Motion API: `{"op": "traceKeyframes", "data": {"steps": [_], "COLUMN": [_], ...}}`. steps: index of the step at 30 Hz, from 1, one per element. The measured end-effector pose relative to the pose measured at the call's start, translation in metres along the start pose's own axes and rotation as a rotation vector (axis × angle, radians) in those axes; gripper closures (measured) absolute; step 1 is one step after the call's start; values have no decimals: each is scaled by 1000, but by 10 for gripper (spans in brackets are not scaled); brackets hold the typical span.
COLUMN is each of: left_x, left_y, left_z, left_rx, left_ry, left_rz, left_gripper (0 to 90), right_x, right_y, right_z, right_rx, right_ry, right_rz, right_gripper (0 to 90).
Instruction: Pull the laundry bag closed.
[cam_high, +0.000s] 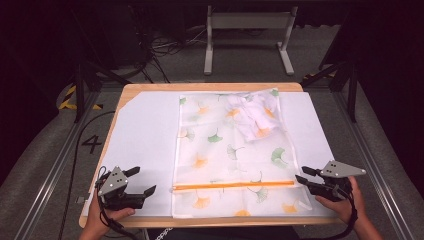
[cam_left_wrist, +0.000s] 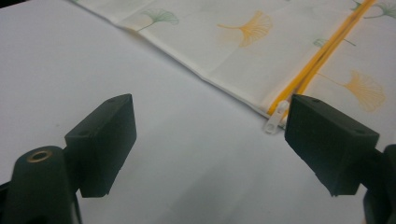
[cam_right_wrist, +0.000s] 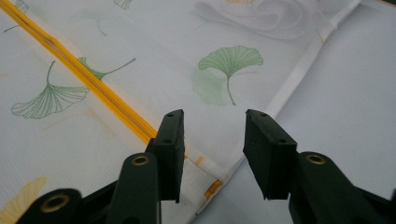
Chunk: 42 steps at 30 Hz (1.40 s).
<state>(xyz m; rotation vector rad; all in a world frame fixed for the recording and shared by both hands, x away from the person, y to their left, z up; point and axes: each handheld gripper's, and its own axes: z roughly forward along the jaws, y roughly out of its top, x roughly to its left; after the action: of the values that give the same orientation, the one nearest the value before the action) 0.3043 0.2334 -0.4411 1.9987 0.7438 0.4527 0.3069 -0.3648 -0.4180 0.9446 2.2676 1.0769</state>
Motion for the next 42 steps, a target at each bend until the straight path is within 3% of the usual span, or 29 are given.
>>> {"op": "traceKeyframes", "data": {"steps": [2,5,6,10,14,18,22,25,36,42], "left_x": [-2,-11,-13,-16,-14,-14,-19,-24,-51,-55], "left_y": [1,2,1,-1,-5,-8,-7,-4,8,7], "left_z": [2,4,4,3,-3,-8,-8,-5,20,29], "left_rx": [12,48,55,74,43,45,53,68,132,155], "left_ry": [-10,-72,-91,-103,-97,-83,-98,-107,-223,-238], "left_rz": [10,76,92,96,63,63,61,89,162,176], "left_gripper": [317,629,692,877,889,900,900,900,900,900], "right_x": [1,1,2,8,13,14,18,22,70,98], "right_y": [0,1,2,10,19,24,32,39,90,111], "right_z": [0,0,1,8,15,20,25,30,73,97], "right_rx": [-2,-6,-6,-4,1,-5,-11,-14,-18,-18], "right_ry": [1,8,9,26,36,47,67,85,246,309], "right_rz": [7,13,19,-5,-22,-23,-32,-43,-141,-189], "right_gripper": [567,584,591,629,635,656,654,658,714,720]}}
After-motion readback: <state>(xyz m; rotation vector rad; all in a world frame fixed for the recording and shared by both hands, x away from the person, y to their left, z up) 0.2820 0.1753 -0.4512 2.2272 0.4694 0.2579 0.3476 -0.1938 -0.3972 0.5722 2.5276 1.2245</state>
